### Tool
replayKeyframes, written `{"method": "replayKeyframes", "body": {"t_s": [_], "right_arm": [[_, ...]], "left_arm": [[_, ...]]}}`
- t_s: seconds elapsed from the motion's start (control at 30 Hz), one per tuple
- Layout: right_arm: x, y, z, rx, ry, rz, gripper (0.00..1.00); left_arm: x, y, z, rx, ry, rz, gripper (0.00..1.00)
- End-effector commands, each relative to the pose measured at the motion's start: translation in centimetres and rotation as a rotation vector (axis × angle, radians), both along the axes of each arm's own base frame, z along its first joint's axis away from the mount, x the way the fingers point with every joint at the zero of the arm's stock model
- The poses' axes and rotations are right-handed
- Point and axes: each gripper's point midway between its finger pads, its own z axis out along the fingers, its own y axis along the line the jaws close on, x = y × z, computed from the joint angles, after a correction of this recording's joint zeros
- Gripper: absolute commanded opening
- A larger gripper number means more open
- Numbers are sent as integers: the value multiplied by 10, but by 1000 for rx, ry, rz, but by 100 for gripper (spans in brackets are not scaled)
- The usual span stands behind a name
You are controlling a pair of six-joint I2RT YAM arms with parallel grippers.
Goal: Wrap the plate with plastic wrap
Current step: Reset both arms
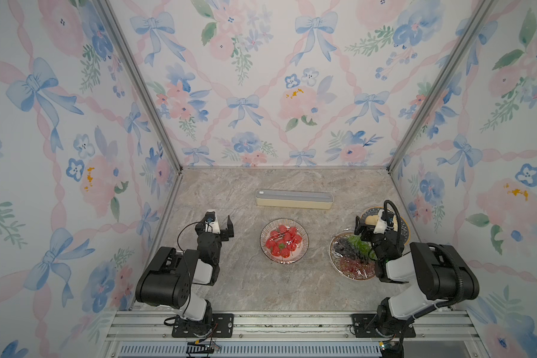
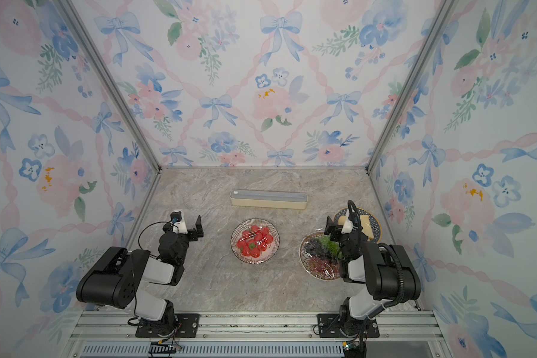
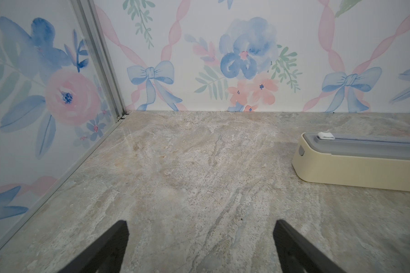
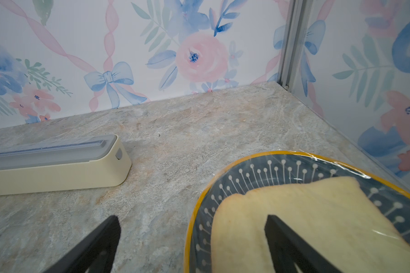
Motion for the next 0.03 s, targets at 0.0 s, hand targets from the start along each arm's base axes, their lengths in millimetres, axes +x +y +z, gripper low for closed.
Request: {"method": "replayKeyframes", "body": {"t_s": [0.0], "right_arm": [[1, 0, 11, -10, -50, 8, 97]], "left_arm": [[4, 4, 10, 2, -35, 27, 98]]}}
